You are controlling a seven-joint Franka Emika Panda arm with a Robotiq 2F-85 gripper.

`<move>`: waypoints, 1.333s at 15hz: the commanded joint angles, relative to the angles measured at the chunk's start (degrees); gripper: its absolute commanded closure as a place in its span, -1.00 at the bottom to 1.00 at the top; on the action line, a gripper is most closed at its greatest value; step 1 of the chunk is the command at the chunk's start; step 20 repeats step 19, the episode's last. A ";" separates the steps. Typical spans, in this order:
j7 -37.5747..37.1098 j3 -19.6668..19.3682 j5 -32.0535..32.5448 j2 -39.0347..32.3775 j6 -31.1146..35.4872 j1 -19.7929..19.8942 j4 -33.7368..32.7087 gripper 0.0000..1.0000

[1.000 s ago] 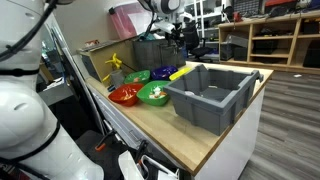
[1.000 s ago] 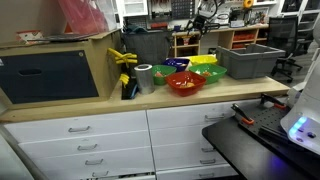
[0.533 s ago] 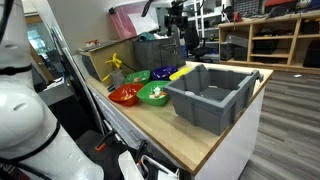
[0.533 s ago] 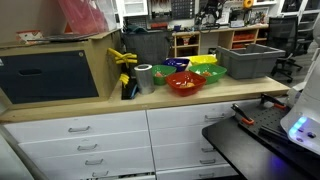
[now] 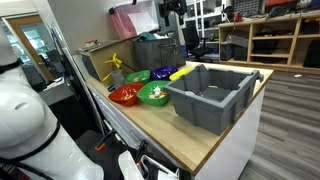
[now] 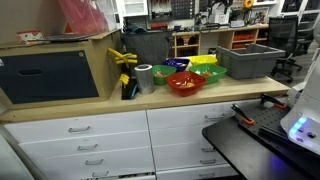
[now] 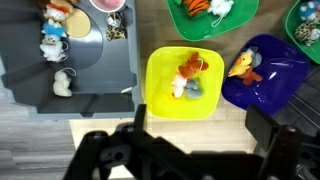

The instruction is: Put one green plush toy in the green bowl then place the yellow plush toy in blue bowl.

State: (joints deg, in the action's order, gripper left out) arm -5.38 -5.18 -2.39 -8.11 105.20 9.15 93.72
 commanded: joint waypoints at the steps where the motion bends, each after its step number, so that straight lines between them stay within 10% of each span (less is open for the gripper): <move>1: 1.15 -1.30 3.69 10.48 2.52 -0.53 9.65 -1.00; 14: 2.35 -2.96 10.13 34.90 -5.77 0.88 29.18 -1.00; 20: 1.32 -3.12 9.71 34.79 -6.80 1.01 28.30 -1.00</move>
